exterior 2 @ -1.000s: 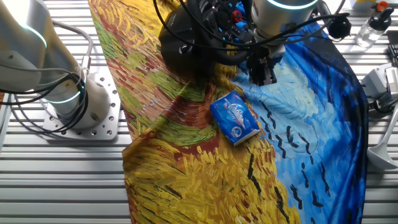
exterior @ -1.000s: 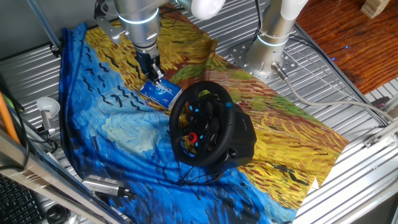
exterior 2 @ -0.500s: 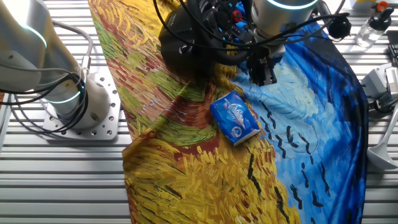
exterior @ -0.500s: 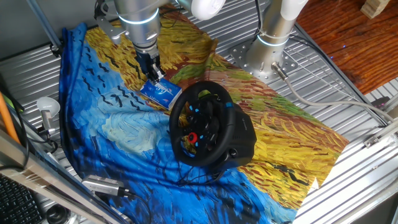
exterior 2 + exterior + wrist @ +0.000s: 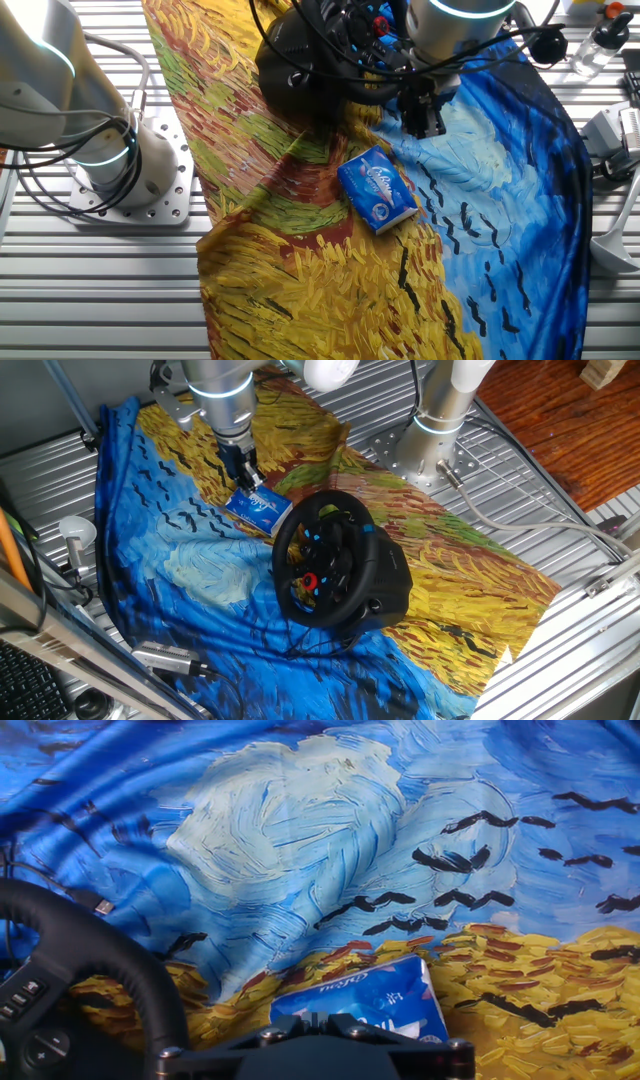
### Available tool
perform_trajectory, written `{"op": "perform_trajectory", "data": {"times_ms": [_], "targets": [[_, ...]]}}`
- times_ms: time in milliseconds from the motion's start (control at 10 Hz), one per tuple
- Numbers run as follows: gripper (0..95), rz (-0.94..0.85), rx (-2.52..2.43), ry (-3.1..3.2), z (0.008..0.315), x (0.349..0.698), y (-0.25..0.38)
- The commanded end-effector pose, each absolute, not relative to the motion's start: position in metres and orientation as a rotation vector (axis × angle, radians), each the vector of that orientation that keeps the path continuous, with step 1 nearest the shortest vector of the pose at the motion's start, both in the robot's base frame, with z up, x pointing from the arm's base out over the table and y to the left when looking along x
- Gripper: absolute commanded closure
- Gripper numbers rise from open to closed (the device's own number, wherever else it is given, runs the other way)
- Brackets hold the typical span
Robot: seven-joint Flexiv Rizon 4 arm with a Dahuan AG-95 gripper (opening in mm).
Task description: Rotate the steering wheel 90 degrees counterclockwise
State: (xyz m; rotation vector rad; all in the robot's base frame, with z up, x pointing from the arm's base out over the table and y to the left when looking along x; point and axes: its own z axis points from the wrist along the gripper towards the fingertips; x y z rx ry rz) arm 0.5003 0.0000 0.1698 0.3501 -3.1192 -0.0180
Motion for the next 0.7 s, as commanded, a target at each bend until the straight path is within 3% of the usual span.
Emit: {"op": "perform_trajectory", "data": {"times_ms": [100, 500, 600, 700], "targets": [[95.0, -0.02, 0.349, -3.12, 0.17, 0.5, 0.0], [95.0, -0.088, 0.467, -3.098, 0.17, 0.501, 0.001], [95.0, -0.34, 0.527, -3.034, 0.171, 0.503, 0.006], [95.0, -0.417, 0.552, -3.01, 0.169, 0.505, 0.014]]}}
